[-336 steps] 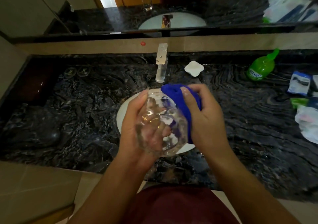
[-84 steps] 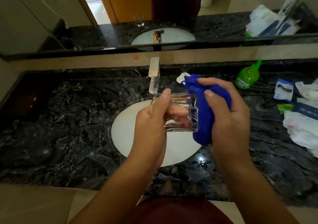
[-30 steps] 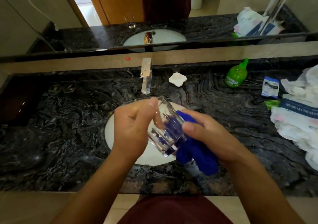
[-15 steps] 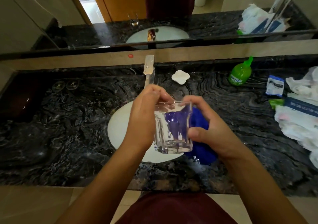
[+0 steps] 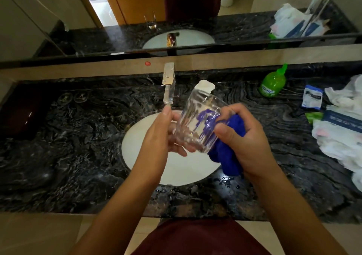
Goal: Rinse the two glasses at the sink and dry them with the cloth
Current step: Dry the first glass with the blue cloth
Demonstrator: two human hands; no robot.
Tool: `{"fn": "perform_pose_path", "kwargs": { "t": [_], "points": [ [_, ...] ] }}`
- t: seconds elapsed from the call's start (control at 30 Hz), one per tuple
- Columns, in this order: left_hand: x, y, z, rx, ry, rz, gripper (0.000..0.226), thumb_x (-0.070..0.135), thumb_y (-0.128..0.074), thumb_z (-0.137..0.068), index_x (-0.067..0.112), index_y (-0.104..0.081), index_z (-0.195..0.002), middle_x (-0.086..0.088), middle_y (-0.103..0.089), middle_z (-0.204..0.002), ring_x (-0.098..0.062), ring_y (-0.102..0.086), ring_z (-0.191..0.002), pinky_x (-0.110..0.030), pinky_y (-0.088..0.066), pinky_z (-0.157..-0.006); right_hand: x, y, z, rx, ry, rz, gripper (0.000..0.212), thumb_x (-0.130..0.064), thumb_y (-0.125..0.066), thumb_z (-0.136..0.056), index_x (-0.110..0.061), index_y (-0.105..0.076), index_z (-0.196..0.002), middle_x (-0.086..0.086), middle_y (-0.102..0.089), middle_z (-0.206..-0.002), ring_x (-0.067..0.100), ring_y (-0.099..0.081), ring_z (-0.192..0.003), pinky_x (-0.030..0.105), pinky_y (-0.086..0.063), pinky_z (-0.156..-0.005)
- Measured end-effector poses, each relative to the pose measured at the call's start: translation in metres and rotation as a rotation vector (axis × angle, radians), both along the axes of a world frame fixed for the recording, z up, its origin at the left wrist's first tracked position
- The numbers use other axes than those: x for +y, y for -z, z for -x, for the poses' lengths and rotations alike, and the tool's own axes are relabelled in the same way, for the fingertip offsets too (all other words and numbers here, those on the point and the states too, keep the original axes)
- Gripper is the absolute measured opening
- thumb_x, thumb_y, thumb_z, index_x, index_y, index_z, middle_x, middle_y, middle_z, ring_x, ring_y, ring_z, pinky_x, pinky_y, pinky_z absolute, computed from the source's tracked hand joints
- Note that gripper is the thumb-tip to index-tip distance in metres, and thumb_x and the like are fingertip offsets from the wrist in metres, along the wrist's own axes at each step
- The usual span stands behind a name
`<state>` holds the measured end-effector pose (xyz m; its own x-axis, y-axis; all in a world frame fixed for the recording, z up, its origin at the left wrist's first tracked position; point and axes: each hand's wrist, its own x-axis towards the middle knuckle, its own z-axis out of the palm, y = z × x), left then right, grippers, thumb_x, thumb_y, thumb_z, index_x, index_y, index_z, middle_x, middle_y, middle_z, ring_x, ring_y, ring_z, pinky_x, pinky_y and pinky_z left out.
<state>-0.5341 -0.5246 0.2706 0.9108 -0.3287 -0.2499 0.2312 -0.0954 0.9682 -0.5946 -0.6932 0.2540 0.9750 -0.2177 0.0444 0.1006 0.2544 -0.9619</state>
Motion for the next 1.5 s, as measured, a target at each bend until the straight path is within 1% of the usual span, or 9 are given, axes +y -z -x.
{"fn": "perform_pose_path", "kwargs": {
  "t": [0.3,0.5,0.6,0.7,0.93,1.17,1.3,1.43,1.5],
  "points": [
    [-0.002,0.002,0.005,0.335,-0.090,0.429,0.073,0.063,-0.027,-0.101,0.003,-0.059,-0.129,-0.018,-0.072,-0.119,-0.040,-0.061,-0.101,-0.040,-0.049,-0.071,0.007,-0.004,0.005,-0.184,0.012,0.645,0.035,-0.045,-0.079,-0.078,-0.026,-0.065,-0.104,-0.007,-0.066,-0.096,0.018,-0.064,-0.085,0.035,-0.052,-0.077],
    [0.003,0.007,-0.006,0.387,-0.161,0.408,0.041,0.047,-0.047,-0.089,0.015,-0.069,-0.102,-0.008,-0.074,-0.090,-0.019,-0.063,-0.061,-0.023,-0.038,-0.042,-0.005,-0.029,0.002,0.077,-0.025,0.139,0.036,-0.020,-0.048,-0.068,-0.030,-0.059,-0.101,-0.010,-0.067,-0.094,0.014,-0.064,-0.084,0.034,-0.049,-0.074],
    [0.005,0.013,-0.009,0.354,-0.157,0.325,0.042,0.044,-0.041,-0.100,0.013,-0.068,-0.109,-0.009,-0.075,-0.088,-0.021,-0.063,-0.064,-0.026,-0.040,-0.046,-0.008,-0.045,0.004,-0.008,-0.105,0.352,0.035,-0.006,-0.050,-0.077,-0.032,-0.062,-0.096,-0.005,-0.071,-0.099,0.022,-0.067,-0.093,0.047,-0.054,-0.077],
    [0.004,0.019,-0.006,0.327,-0.132,0.286,0.047,0.052,-0.042,-0.101,0.019,-0.074,-0.101,-0.008,-0.067,-0.085,-0.020,-0.056,-0.062,-0.027,-0.037,-0.046,-0.008,-0.051,0.003,-0.178,-0.186,0.725,0.035,-0.010,-0.069,-0.085,-0.022,-0.068,-0.118,-0.010,-0.071,-0.119,0.013,-0.067,-0.112,0.031,-0.055,-0.091],
    [-0.002,0.024,0.001,0.389,-0.087,0.320,0.042,0.048,-0.041,-0.101,0.015,-0.065,-0.092,-0.005,-0.052,-0.064,-0.016,-0.040,-0.044,-0.021,-0.022,-0.037,0.028,-0.027,-0.008,-0.085,0.295,1.037,0.036,-0.032,-0.081,-0.076,-0.019,-0.061,-0.103,-0.002,-0.052,-0.118,0.016,-0.053,-0.105,0.029,-0.051,-0.076],
    [0.004,0.031,-0.002,0.413,-0.160,0.334,0.041,0.047,-0.044,-0.100,0.014,-0.067,-0.095,-0.006,-0.054,-0.072,-0.015,-0.045,-0.049,-0.019,-0.027,-0.034,0.010,-0.028,-0.003,-0.004,-0.340,0.941,0.041,-0.041,-0.051,-0.093,-0.036,-0.064,-0.132,-0.021,-0.028,-0.163,-0.002,-0.030,-0.145,0.021,-0.031,-0.112],
    [0.004,0.027,-0.002,0.431,-0.159,0.391,0.033,0.042,-0.044,-0.099,0.016,-0.061,-0.087,-0.005,-0.047,-0.069,-0.017,-0.037,-0.049,-0.019,-0.027,-0.034,-0.003,-0.023,0.003,0.096,-0.140,0.703,0.062,-0.048,-0.067,-0.093,-0.044,-0.039,-0.148,-0.027,-0.048,-0.145,-0.008,-0.053,-0.124,0.019,-0.050,-0.095],
    [0.000,0.027,0.000,0.341,-0.212,0.313,0.041,0.043,-0.040,-0.104,0.015,-0.065,-0.086,-0.003,-0.055,-0.062,-0.015,-0.042,-0.047,-0.021,-0.027,-0.037,0.007,-0.011,0.005,0.204,0.185,0.810,0.051,-0.065,-0.073,-0.077,-0.028,-0.053,-0.107,-0.013,-0.067,-0.095,0.005,-0.066,-0.084,0.037,-0.057,-0.070],
    [-0.002,0.028,0.000,0.291,-0.215,0.225,0.043,0.044,-0.040,-0.105,0.012,-0.067,-0.096,-0.002,-0.059,-0.061,-0.015,-0.046,-0.044,-0.022,-0.030,-0.038,0.009,-0.013,0.006,0.098,0.181,0.876,0.043,-0.061,-0.076,-0.079,-0.031,-0.056,-0.103,-0.017,-0.066,-0.093,0.005,-0.065,-0.085,0.030,-0.056,-0.070]
  ]
}}
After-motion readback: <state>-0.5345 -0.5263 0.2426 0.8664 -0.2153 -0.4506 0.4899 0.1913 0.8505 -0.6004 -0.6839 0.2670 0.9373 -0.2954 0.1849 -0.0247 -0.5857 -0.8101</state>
